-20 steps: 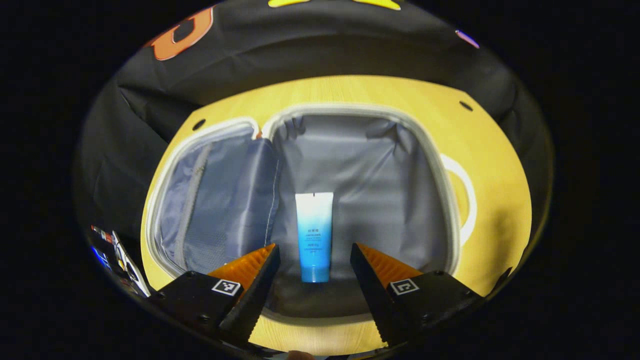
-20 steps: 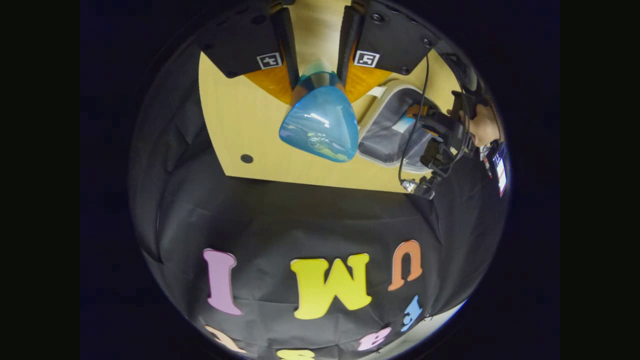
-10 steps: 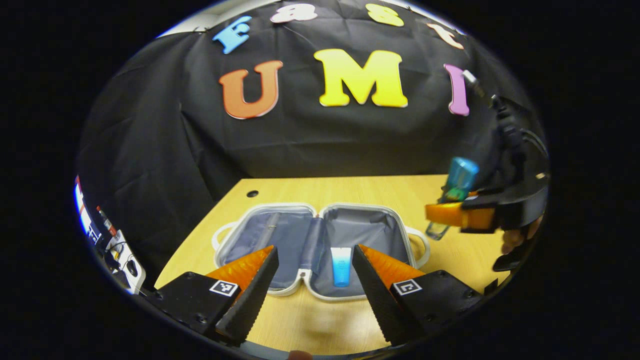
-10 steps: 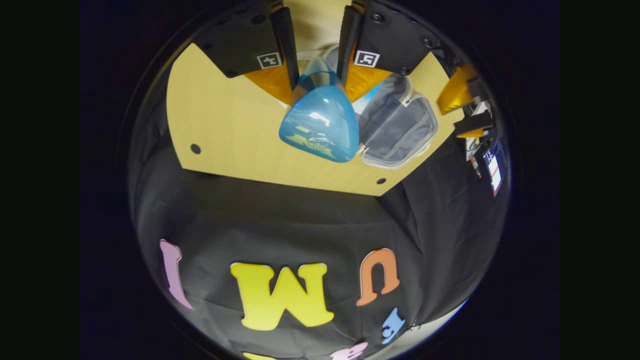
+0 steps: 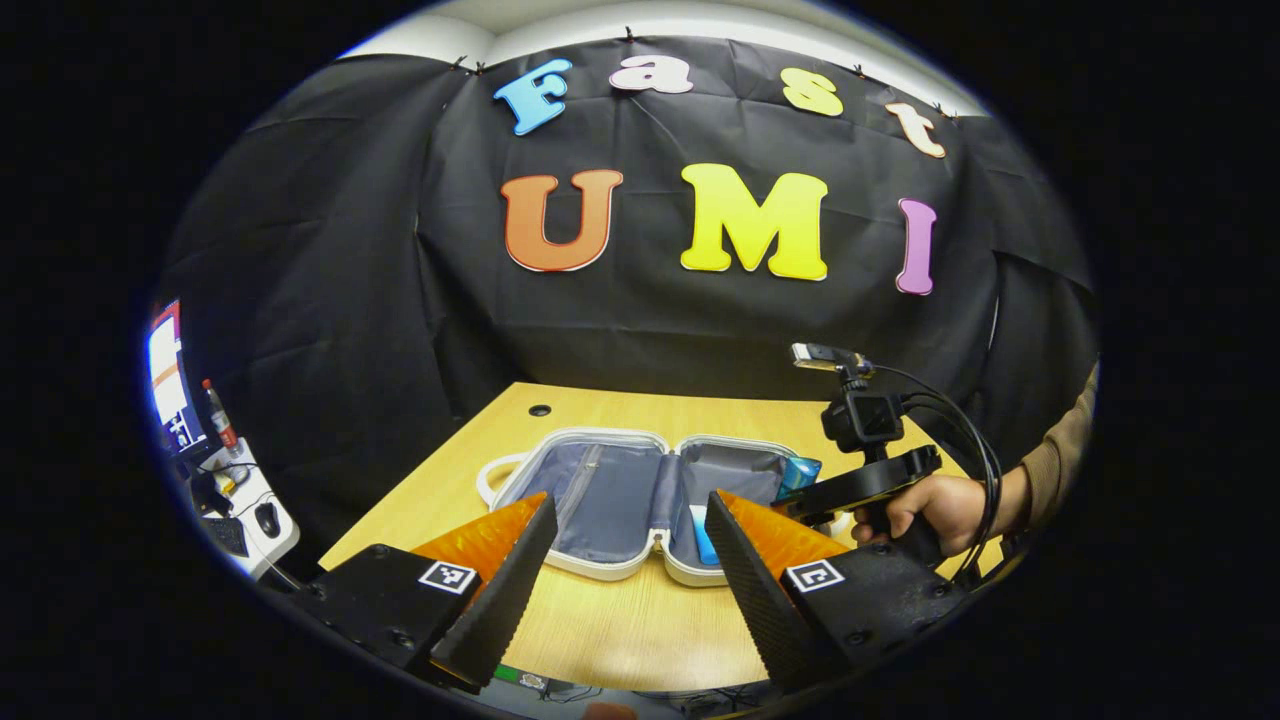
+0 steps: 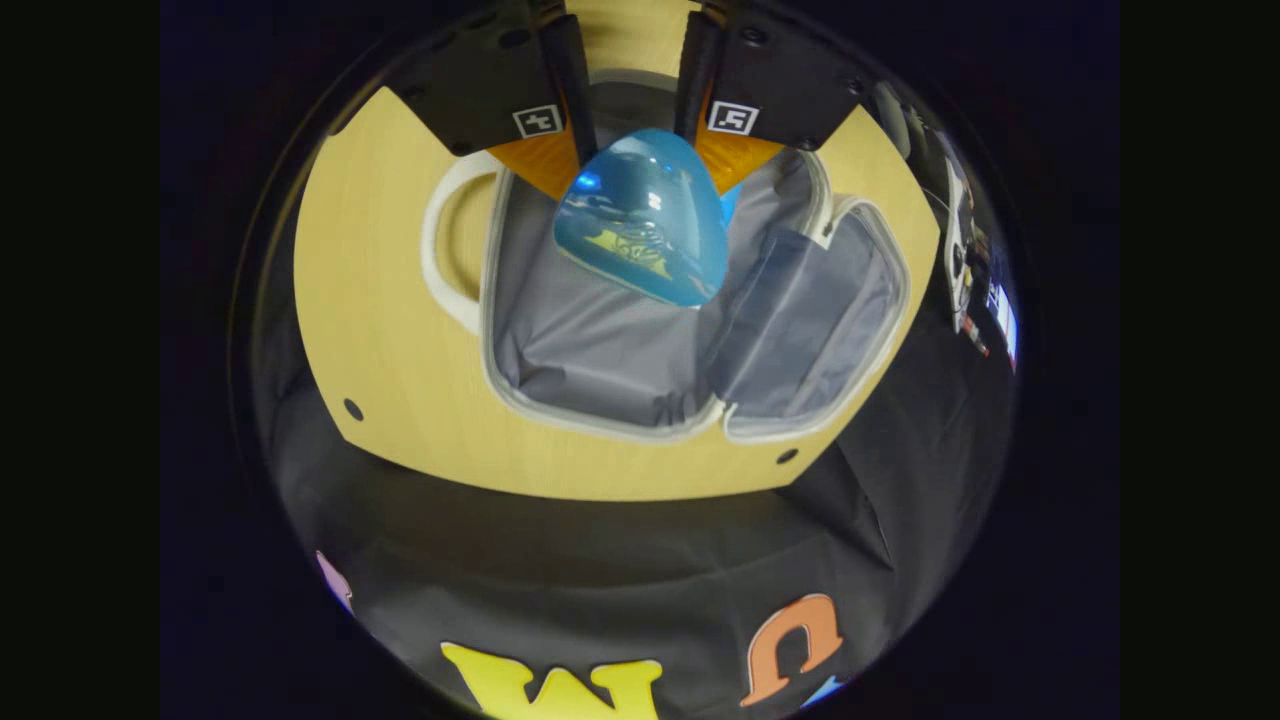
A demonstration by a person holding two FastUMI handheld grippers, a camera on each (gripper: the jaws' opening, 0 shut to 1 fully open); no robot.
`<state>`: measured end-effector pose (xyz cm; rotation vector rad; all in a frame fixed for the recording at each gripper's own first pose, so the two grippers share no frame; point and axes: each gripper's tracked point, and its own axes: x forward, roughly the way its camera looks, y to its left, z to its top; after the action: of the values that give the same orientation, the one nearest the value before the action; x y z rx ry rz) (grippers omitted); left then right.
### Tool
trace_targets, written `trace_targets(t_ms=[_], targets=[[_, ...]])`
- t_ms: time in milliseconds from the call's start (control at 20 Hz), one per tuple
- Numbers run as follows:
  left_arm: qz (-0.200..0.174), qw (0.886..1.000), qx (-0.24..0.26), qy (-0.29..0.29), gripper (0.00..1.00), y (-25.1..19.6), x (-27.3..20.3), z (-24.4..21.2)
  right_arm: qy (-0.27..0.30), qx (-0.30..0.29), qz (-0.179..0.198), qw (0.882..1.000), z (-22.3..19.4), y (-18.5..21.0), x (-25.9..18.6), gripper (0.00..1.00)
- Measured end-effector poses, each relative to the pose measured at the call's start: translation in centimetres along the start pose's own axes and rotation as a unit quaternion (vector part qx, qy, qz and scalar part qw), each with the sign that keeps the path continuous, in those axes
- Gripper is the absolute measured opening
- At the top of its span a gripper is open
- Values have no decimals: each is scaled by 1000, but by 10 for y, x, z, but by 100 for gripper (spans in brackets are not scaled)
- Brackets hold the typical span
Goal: First open the suitcase, pack the skin care products into it, and then close the suitcase.
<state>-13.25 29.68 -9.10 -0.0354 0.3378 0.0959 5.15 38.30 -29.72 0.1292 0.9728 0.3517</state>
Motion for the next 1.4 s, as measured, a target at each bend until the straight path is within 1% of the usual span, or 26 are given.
trace_targets(t_ms=[100,150,200,250,350,450,500,550,600,650,700,800,900,1050,1100,1250,1350,1400], targets=[[-2,1000,-7,12,96,7,4,-7,35,24,-15,999,-17,-3,7,33],[-4,1000,-13,14,96,10,5,-8,48,35,-24,998,-24,-5,14,36],[-5,1000,-20,15,96,13,7,-8,57,49,-26,997,-27,-6,15,33],[-9,999,-26,17,96,14,8,-8,47,60,-28,997,-20,-8,17,35],[-16,999,-30,18,97,16,12,-5,52,76,-38,995,-14,-12,25,36],[-16,999,-28,25,97,22,18,-6,64,88,-44,993,-8,-11,39,36],[-15,999,-27,27,96,24,22,-6,71,98,-51,991,-7,-13,46,33],[-12,999,-26,28,97,28,26,-6,75,109,-57,990,-5,-14,53,36],[-10,999,-27,29,96,31,30,-5,83,113,-62,988,-4,-14,59,36],[-8,999,-31,29,96,33,32,-5,93,115,-70,986,-5,-16,61,33],[-7,999,-36,29,96,34,33,-5,92,123,-77,985,-2,-16,61,32],[-7,998,-50,33,96,37,35,-6,105,114,-88,984,-2,-16,64,36],[-3,997,-65,40,96,37,33,-9,117,112,-98,982,-3,-15,65,36],[4,996,-77,43,97,50,36,-14,128,120,-102,979,-3,-15,66,37],[7,996,-79,44,96,54,37,-15,128,125,-101,979,-2,-15,66,39],[13,996,-80,43,96,68,42,-18,119,130,-84,981,1,-14,59,39],[12,996,-84,41,96,84,53,-17,92,119,-65,986,12,-10,43,51],[11,995,-92,39,96,95,62,-16,74,100,-59,990,19,-9,30,65]])
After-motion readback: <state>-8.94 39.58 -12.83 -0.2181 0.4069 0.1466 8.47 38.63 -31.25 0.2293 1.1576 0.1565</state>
